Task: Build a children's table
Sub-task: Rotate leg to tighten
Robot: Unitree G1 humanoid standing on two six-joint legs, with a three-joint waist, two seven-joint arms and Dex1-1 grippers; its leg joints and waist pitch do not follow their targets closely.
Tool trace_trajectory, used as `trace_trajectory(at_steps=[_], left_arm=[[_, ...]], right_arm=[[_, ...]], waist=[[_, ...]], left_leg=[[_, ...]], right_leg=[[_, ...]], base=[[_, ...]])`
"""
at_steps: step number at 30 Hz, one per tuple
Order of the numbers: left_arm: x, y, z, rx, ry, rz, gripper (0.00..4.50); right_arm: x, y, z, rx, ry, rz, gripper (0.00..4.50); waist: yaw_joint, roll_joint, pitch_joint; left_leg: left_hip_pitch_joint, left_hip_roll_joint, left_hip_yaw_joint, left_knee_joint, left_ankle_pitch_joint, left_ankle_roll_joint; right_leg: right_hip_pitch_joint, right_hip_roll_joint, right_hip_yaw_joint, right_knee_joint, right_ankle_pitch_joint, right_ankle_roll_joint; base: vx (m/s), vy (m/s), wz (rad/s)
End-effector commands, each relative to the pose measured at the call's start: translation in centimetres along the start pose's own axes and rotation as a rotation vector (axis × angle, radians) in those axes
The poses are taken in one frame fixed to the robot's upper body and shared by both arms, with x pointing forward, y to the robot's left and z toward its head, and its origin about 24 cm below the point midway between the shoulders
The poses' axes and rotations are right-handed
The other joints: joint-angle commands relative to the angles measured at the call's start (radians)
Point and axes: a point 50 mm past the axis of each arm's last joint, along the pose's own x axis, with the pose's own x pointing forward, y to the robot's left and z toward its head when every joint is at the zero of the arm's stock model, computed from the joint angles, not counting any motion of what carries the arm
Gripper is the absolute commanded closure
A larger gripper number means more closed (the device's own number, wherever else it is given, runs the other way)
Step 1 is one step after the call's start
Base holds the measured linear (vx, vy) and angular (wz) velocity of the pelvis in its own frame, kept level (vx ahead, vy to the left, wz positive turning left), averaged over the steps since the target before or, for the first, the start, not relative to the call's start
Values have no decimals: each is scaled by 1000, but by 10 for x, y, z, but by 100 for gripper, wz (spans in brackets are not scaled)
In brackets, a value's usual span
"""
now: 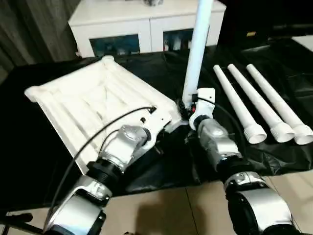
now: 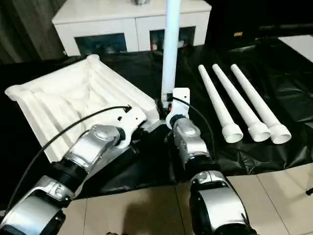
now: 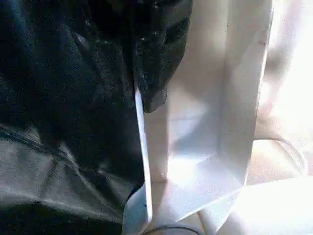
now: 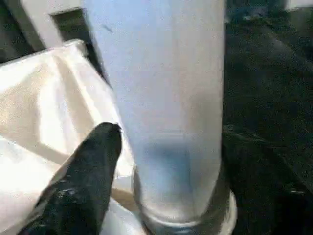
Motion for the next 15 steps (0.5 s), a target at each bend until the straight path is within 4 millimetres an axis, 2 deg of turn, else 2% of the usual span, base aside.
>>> trace_trajectory(at_steps=[1, 2, 3, 4, 6, 7, 8, 9, 10, 11, 12, 14, 15], left_arm=[[-3, -4, 0, 47, -31, -53, 450], [-4, -4, 0, 60, -40, -64, 450], [-6, -4, 0, 67, -48, -81, 450], [-8, -4, -1, 75, -57, -101, 450], [-11, -4, -2, 79, -65, -133, 450], [-17, -1, -7, 104, -48, -138, 450], [-17, -1, -7, 104, -48, -138, 450], [-22, 0, -11, 118, -51, -156, 450], [-25, 0, -11, 121, -59, -170, 450], [-25, 0, -11, 121, -59, -170, 450], [-33, -4, -14, 147, -88, -238, 450], [-37, -6, -15, 169, -102, -273, 450], [-43, -9, -18, 180, -106, -319, 450]], right_arm=[[-5, 7, 1, -15, -18, 126, 85], [-8, 5, 1, -20, -22, 145, 85], [-11, 4, 1, -26, -24, 180, 72], [-15, 2, 1, -35, -24, 212, 64], [-21, -2, 2, -52, -22, 248, 44], [-32, -7, 1, -89, 4, 331, 38], [-33, -7, 1, -90, 5, 333, 33], [-41, -11, 0, -101, 27, 390, 12], [-44, -13, 0, -101, 36, 412, 4], [-44, -13, 0, -101, 36, 412, 4], [-54, -18, 1, -106, 61, 469, 4], [-58, -20, 1, -120, 76, 498, 4], [-65, -22, 1, -134, 104, 547, 4]], waist=[[5, -6, -81], [7, -4, -82], [10, -8, -84], [11, -6, -85], [17, -5, -83], [18, -3, -83], [21, -5, -79], [22, -3, -76], [22, -5, -72], [22, -4, -73], [21, -2, -69], [21, -1, -68], [20, -2, -68]], left_leg=[[22, 57, -19, -46, -88, 116], [18, 57, -17, -38, -35, 152], [18, 54, -14, -29, -16, 179], [17, 54, -14, -28, -13, 198], [18, 60, -15, -28, -14, 207], [19, 60, -15, -28, -19, 205], [17, 62, -15, -29, -41, 202], [20, 64, -13, -33, -81, 186], [19, 66, -14, -38, -122, 165], [19, 67, -15, -40, -139, 152], [22, 68, -16, -45, -181, 130], [22, 71, -17, -50, -211, 103], [26, 69, -16, -51, -234, 87]], right_leg=[[50, -56, 24, -26, 112, -257], [45, -51, 22, -18, 188, -271], [47, -54, 22, -14, 224, -280], [47, -56, 21, -12, 211, -287], [47, -56, 20, -14, 168, -283], [47, -54, 19, -15, 150, -281], [47, -53, 20, -17, 113, -273], [43, -52, 21, -23, 56, -273], [47, -52, 22, -26, 3, -270], [46, -53, 23, -26, -18, -268], [44, -51, 23, -31, -64, -262], [44, -50, 24, -30, -89, -252], [41, -50, 25, -32, -111, -252]], base=[[58, -11, 0], [61, 3, 1], [0, 0, 0], [0, 0, 0], [0, 0, 0], [0, 0, 0], [0, 0, 0], [0, 0, 0], [0, 0, 0], [0, 0, 0], [0, 0, 0], [0, 0, 0], [0, 0, 0]])
